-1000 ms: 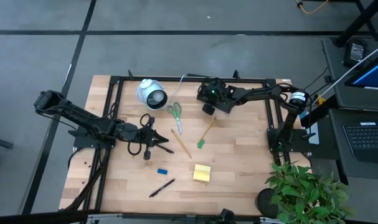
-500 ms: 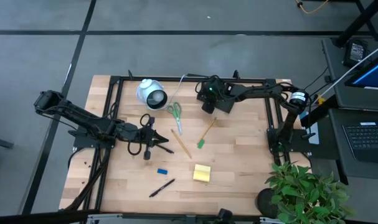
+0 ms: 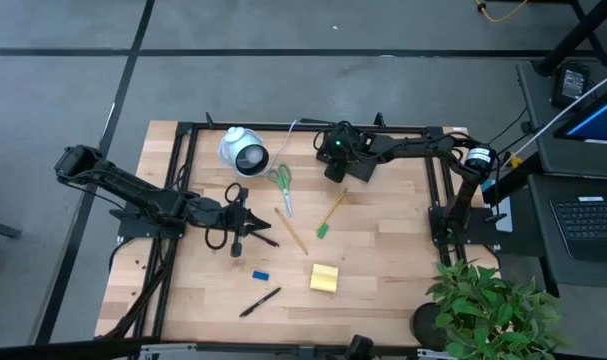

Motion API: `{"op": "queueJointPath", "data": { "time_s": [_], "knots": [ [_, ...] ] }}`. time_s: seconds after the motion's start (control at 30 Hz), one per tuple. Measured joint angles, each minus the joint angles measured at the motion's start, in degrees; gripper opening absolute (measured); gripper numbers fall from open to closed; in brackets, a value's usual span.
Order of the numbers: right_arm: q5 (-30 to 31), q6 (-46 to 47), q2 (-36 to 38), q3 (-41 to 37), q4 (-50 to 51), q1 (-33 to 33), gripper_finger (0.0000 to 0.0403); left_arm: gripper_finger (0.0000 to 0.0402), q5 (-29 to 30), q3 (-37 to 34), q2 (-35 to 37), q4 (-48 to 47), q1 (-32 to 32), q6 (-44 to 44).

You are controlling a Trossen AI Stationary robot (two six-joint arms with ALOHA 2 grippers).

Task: Pick and place office supplies into organizer
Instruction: Put the top black pen into the desk organizer

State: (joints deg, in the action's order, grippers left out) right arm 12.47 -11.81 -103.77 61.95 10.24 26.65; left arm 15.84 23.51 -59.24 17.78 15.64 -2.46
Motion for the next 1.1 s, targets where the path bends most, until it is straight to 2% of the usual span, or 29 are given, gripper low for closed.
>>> {"op": "queueJointPath", "data": {
  "time_s": [0.17, 0.47, 0.63, 0.93, 1.0, 1.1],
  "knots": [
    [0.0, 1.0, 0.0, 0.0, 0.0, -0.1, 0.02, 0.0002, 0.0, 0.0, 0.0, 0.0, 0.0, 0.0],
    [0.2, 4.1, 0.0, 8.6, 11.9, -0.9, 0.0195, 0.0002, 0.0, 0.0, 0.0, 0.0, 0.0, 0.2],
    [0.1, 3.8, 0.0, 12.9, 16.0, -3.6, 0.0149, 0.0002, 0.0, 0.0, 0.0, 0.0, 0.0, 1.3],
    [0.0, 2.4, 3.5, 14.5, 16.3, -11.1, 0.0016, 0.0002, 0.0, 0.0, 0.0, -0.4, 0.0, 1.8],
    [0.0, 3.1, 4.8, 14.5, 16.5, -12.7, 0.0007, 0.0002, 0.1, 0.0, 0.0, -0.8, 0.0, 1.8],
    [0.1, 6.3, 6.9, 14.5, 17.0, -15.5, 0.0015, 0.0002, 1.5, 0.0, 0.0, -1.8, 0.1, 0.9]
  ]
}}
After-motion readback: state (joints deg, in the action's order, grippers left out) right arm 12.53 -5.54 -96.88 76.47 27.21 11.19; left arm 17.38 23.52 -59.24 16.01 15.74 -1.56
